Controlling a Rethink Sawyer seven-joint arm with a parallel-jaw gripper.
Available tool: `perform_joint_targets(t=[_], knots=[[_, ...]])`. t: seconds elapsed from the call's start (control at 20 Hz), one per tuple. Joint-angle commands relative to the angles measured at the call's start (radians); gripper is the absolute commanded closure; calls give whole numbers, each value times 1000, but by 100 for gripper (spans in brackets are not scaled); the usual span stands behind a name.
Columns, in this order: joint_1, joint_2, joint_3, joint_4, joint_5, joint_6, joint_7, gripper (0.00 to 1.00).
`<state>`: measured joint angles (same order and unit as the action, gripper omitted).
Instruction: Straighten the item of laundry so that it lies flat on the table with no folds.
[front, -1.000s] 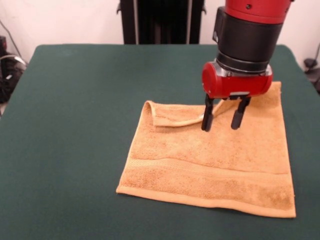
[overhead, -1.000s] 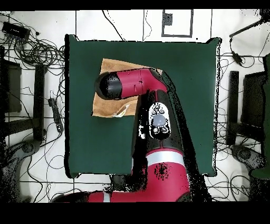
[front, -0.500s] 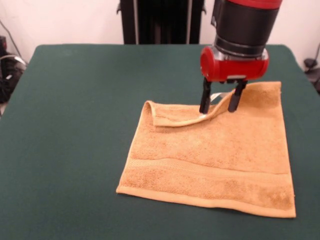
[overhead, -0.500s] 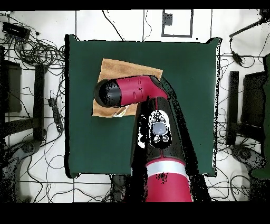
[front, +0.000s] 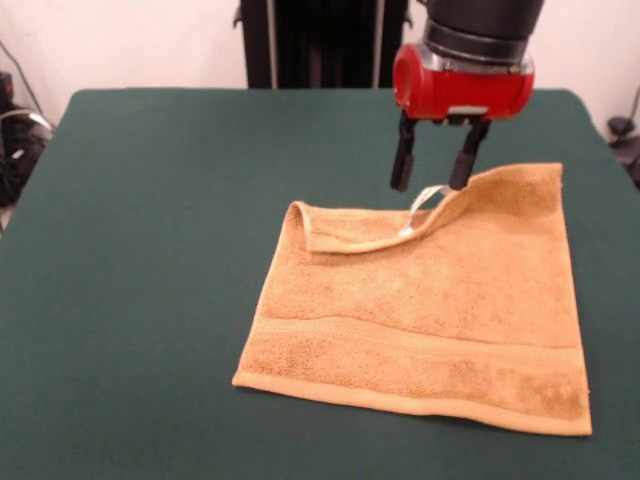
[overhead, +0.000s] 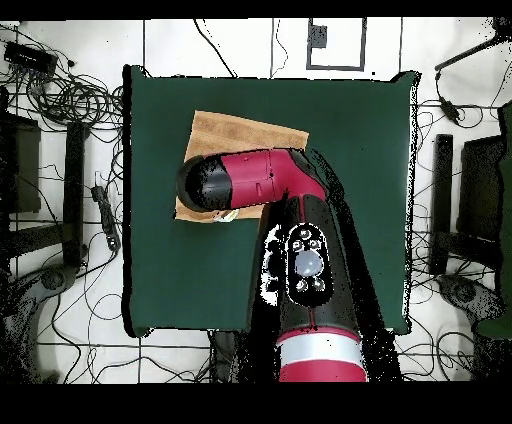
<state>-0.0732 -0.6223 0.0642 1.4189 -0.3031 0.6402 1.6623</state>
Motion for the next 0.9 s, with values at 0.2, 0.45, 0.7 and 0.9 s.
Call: perform_joint_targets(t=[0.2,0.45,0.7,0.9], knots=[[26,60,20,76,-24,-15,98,0],[8,124,41,-12,-17,29,60,0],[16,203,26,-94,-13,38,90,0],[11,252,26,-125,-10,32,92,0]])
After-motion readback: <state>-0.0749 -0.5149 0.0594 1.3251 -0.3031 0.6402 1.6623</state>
